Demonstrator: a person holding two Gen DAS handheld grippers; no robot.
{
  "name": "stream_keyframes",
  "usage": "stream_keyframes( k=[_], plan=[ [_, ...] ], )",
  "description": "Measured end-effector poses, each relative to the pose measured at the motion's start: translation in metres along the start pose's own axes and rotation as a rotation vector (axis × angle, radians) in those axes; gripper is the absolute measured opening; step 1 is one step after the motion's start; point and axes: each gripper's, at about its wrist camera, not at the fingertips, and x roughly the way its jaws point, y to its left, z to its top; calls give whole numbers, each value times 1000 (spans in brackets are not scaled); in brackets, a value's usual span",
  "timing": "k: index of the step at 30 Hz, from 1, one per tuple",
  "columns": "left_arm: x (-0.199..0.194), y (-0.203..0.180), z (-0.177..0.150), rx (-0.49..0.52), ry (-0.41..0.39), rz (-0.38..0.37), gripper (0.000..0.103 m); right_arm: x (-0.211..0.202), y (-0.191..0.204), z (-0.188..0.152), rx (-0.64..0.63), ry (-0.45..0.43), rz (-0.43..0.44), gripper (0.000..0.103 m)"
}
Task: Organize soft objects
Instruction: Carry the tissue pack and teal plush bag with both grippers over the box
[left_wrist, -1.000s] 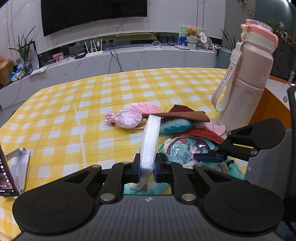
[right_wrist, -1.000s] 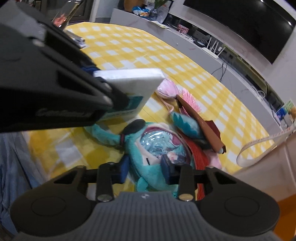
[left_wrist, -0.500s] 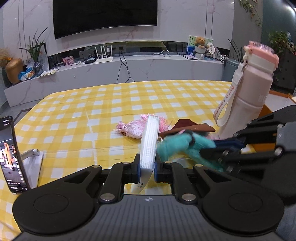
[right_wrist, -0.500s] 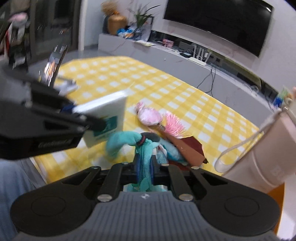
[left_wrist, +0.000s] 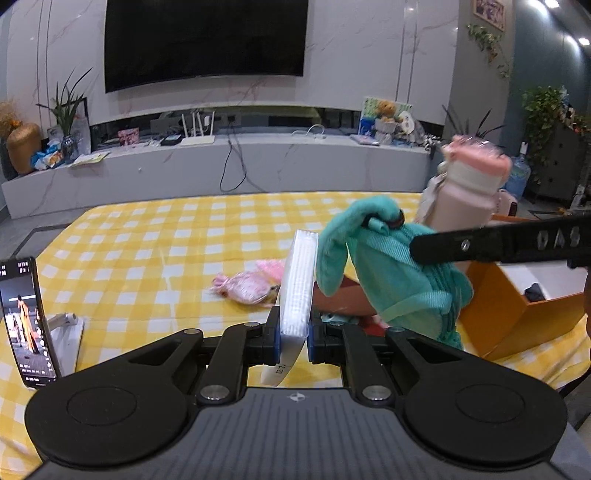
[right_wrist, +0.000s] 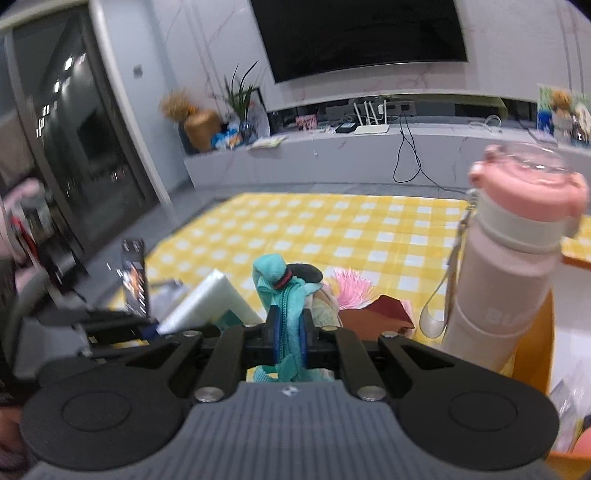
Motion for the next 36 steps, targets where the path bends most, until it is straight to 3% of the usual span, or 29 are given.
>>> stream_keyframes(
  k=[5,9,14,26,36],
  plan=[
    [-13,-20,6,34,-22,-28,14,-33,-20,5,160,-54,80,7],
    [-22,-40,10,68,-34,-74,14,-62,-28,5,187,-89,63,7],
    [-30,-74,19,96,-36,-191,14,-96,-42,-1,201,-114,31,7],
    [-11,-163,45,211,-47,-388,14,-174,-92,-3,167,-195,-172,8],
    [21,-238,60,354,-64,-422,14,-190,-155,17,31,-153,-378,7]
  ],
)
